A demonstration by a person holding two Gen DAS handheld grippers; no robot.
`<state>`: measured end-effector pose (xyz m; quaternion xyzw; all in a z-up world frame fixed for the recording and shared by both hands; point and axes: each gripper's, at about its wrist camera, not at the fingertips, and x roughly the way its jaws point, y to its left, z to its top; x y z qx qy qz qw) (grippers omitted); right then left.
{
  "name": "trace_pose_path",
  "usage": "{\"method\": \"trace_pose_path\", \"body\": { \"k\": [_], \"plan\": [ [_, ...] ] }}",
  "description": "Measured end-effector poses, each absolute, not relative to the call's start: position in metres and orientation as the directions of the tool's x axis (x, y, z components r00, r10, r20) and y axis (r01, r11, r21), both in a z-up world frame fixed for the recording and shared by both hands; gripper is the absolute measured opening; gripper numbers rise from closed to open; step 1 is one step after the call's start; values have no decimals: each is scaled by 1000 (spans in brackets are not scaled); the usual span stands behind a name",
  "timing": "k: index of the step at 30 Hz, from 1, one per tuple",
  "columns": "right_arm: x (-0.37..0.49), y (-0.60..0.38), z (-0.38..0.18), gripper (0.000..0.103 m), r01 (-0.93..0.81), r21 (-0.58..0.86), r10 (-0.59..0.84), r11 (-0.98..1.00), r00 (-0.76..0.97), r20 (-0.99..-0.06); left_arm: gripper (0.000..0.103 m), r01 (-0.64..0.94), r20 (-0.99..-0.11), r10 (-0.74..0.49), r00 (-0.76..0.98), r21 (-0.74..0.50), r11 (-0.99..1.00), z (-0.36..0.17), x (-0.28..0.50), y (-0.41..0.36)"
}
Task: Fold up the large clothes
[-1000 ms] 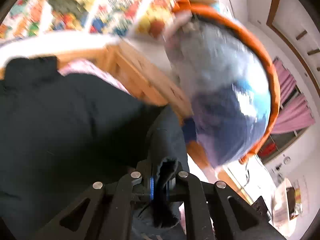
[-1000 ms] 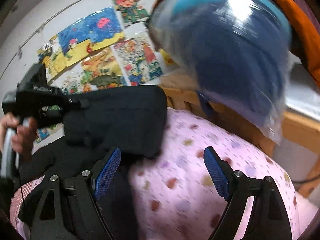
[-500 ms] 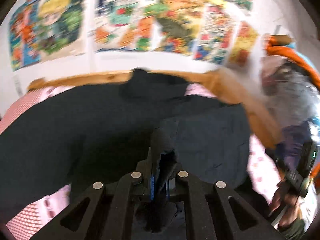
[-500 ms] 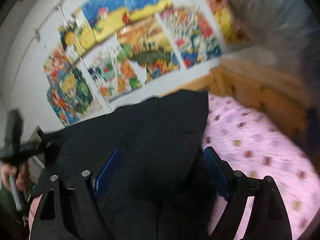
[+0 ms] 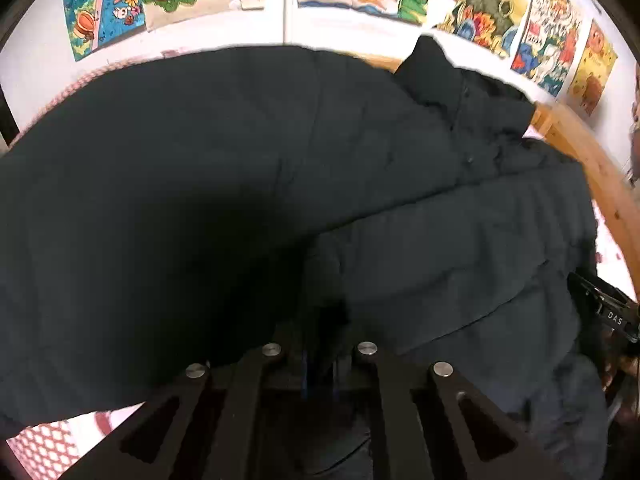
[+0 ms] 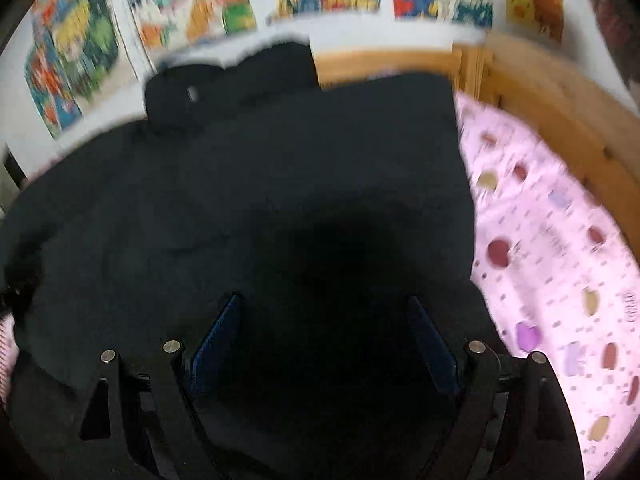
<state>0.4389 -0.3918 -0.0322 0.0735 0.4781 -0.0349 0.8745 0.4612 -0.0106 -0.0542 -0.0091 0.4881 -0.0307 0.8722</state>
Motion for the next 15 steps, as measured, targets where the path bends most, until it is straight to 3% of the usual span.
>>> {"method": "trace_pose_path", "body": {
  "k": [6,9,11,15],
  "plan": [
    [438,-367,-53,90,102,-24,-75,995,538,-840,20,5,-843,-115,525,-132,991,-67,461,5],
    [428,-361,-36,90,101,-23,-76,995,555,-828,37,-7,-826,-152,543,-185,983,-53,448,22],
    [418,-355,-18,90,100,-5,-63,995,581,-812,61,16,-800,-213,561,-247,969,-39,431,32],
    [406,-320,19,90,51,23,-13,998,617,-787,75,28,-709,-251,659,-311,950,-2,382,57]
  ]
}}
